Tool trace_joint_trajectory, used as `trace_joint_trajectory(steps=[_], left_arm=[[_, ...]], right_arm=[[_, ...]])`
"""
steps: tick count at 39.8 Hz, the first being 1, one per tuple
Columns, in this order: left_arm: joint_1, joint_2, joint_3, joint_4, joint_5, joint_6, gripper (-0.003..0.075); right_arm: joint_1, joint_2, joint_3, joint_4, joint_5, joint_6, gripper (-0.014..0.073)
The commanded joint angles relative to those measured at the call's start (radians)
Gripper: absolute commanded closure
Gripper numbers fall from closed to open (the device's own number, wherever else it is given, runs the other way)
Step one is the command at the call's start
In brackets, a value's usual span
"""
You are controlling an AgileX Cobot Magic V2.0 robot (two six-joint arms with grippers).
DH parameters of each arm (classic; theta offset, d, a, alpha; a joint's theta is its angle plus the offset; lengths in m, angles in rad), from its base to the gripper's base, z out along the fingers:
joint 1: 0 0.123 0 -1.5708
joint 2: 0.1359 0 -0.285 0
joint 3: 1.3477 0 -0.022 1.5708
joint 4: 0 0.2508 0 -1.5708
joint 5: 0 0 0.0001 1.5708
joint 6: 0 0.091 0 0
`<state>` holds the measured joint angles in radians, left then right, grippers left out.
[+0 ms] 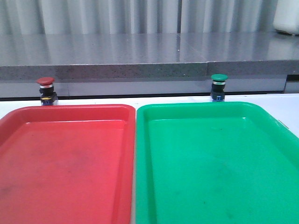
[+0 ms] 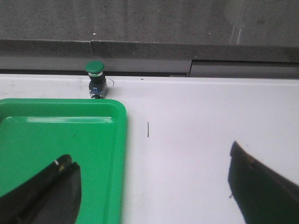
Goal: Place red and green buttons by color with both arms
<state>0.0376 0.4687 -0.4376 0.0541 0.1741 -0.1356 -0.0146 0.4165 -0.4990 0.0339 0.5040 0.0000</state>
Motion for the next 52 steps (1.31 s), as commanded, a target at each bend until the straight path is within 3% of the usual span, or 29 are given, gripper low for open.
trace_joint_trajectory(steps=[1,11,22,29,40,52], left_arm=[[-0.001,0.077,-0.058,-0.031,-0.099,-0.006,0.0048],[-0.112,0.428,-0.248,-0.029,-0.061,-0.006,0.0048],[-0.192,0.839,-0.636,-0.024,0.252,-0.001,0.0048],[-0.197,1.072,-0.853,-0.020,0.361,0.029,0.0048],[-0.197,1.375,-1.095,-0.006,0.412,0.035,0.0048],[-0.194,1.514,-1.220,0.023,0.387,0.036,0.0048]], right_arm=[[-0.003,0.014,-0.032,-0.004,-0.080,-0.011,-0.0059],[-0.003,0.014,-0.032,-0.004,-0.080,-0.011,-0.0059],[-0.003,0.014,-0.032,-0.004,-0.080,-0.011,-0.0059],[-0.003,0.014,-0.032,-0.004,-0.080,-0.011,-0.0059],[-0.003,0.014,-0.032,-0.004,-0.080,-0.011,-0.0059],[-0.003,0.014,-0.032,-0.004,-0.080,-0.011,-0.0059]])
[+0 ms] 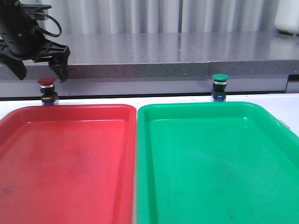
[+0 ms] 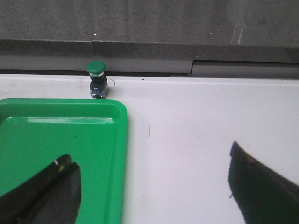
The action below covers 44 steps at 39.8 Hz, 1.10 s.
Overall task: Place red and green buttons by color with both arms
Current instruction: 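Lower the open left gripper over the red-capped button and close it, then lift the red-capped button and carry it into the red tray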
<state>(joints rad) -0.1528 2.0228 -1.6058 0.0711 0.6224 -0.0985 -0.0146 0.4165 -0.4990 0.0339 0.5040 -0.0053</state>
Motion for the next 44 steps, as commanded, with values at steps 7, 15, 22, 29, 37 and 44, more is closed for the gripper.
trace_joint_trajectory(steps=[7,15,22,29,37,44], left_arm=[[-0.004,-0.007,-0.051,0.006,-0.098,-0.001,0.0050],[-0.004,0.014,-0.051,0.006,-0.109,-0.001,0.0232],[-0.004,0.014,-0.051,0.006,-0.136,-0.001,0.0486],[-0.004,0.012,-0.051,0.006,-0.134,-0.001,0.0647],[0.003,-0.055,-0.051,0.004,-0.079,-0.001,0.0661],[0.003,-0.207,0.052,-0.010,-0.103,-0.001,0.0661]], right_arm=[[-0.003,0.014,-0.032,-0.004,-0.080,-0.006,-0.0059],[-0.003,0.014,-0.032,-0.004,-0.080,-0.006,-0.0059],[-0.003,0.014,-0.032,-0.004,-0.080,-0.006,-0.0059],[-0.003,0.014,-0.032,-0.004,-0.080,-0.006,-0.0059],[-0.003,0.014,-0.032,-0.004,-0.080,-0.006,-0.0059],[-0.003,0.014,-0.032,-0.004,-0.080,-0.006,-0.0059]])
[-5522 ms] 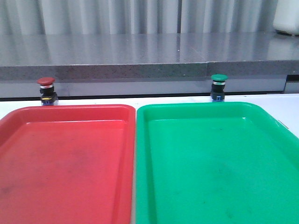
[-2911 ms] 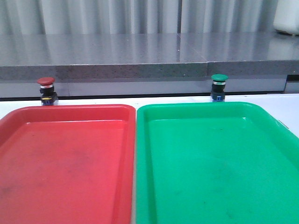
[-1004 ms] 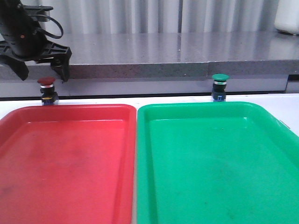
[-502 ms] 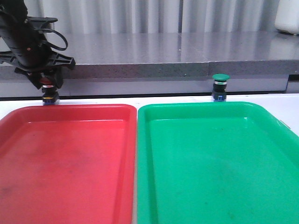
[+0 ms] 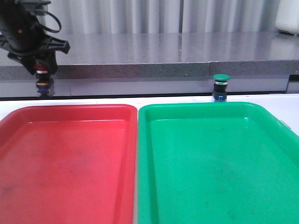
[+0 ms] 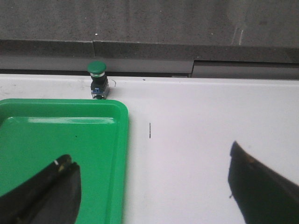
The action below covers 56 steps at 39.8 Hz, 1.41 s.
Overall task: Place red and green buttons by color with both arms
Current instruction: 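Lift the red-capped button and carry it into the red tray, then set the red button down in the red tray and open the left gripper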
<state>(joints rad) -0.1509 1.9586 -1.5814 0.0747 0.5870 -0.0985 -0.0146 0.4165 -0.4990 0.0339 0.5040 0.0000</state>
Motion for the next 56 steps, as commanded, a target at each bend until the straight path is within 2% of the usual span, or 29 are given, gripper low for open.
trace_joint_trajectory(steps=[1,11,21,30,44,48,56], left_arm=[[-0.001,-0.167,0.062,-0.016,-0.082,-0.001,0.0661],[-0.101,-0.441,0.416,-0.039,-0.193,-0.001,0.0661],[-0.221,-0.527,0.658,-0.107,-0.233,-0.003,0.0661],[-0.276,-0.520,0.767,-0.108,-0.281,-0.005,0.0654],[-0.280,-0.510,0.814,-0.113,-0.323,-0.005,0.0647],[-0.280,-0.510,0.814,-0.113,-0.327,-0.005,0.0566],[-0.280,-0.510,0.812,-0.119,-0.318,-0.005,0.0218]], right_arm=[[-0.003,0.014,-0.032,-0.004,-0.080,-0.011,-0.0059],[-0.003,0.014,-0.032,-0.004,-0.080,-0.011,-0.0059],[-0.003,0.014,-0.032,-0.004,-0.080,-0.011,-0.0059],[-0.003,0.014,-0.032,-0.004,-0.080,-0.011,-0.0059],[-0.003,0.014,-0.032,-0.004,-0.080,-0.011,-0.0059],[-0.003,0.014,-0.032,-0.004,-0.080,-0.011,-0.0059],[-0.003,0.014,-0.032,-0.004,-0.080,-0.011,-0.0059]])
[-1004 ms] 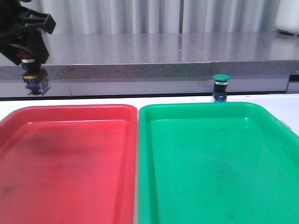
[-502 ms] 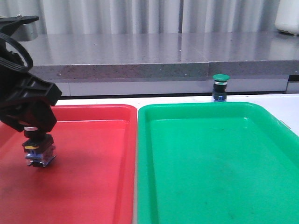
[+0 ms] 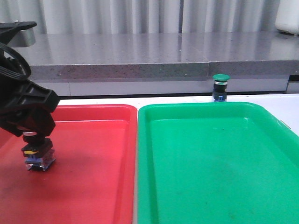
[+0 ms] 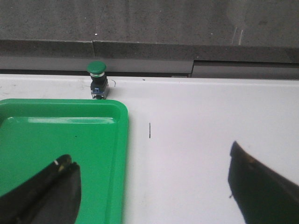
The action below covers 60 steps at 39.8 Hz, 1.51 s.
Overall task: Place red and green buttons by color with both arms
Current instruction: 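Set the red button down in the red tray and open the left gripper, then withdraw the left gripper and move the right gripper toward the green button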
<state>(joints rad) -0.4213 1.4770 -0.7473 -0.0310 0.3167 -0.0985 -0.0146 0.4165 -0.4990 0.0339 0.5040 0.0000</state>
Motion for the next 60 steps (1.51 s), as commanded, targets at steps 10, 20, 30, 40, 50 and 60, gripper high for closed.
trace_joint_trajectory(steps=[10,20,30,40,50,60], left_arm=[[-0.009,-0.114,-0.035,-0.013,-0.054,-0.005,0.0155],[-0.006,-0.236,-0.094,-0.006,0.008,-0.005,0.0197],[-0.003,-0.338,-0.101,0.069,0.050,-0.005,0.0630],[0.065,-0.434,-0.087,0.083,0.153,-0.014,0.0740],[0.217,-0.692,0.046,0.067,0.109,-0.014,0.0740],[0.224,-1.078,0.232,0.067,0.056,-0.014,0.0740]], right_arm=[[-0.003,0.014,-0.032,-0.004,-0.080,-0.011,-0.0059],[-0.003,0.014,-0.032,-0.004,-0.080,-0.011,-0.0059],[-0.003,0.014,-0.032,-0.004,-0.080,-0.011,-0.0059],[-0.003,0.014,-0.032,-0.004,-0.080,-0.011,-0.0059],[-0.003,0.014,-0.032,-0.004,-0.080,-0.011,-0.0059],[-0.003,0.014,-0.032,-0.004,-0.080,-0.011,-0.0059]])
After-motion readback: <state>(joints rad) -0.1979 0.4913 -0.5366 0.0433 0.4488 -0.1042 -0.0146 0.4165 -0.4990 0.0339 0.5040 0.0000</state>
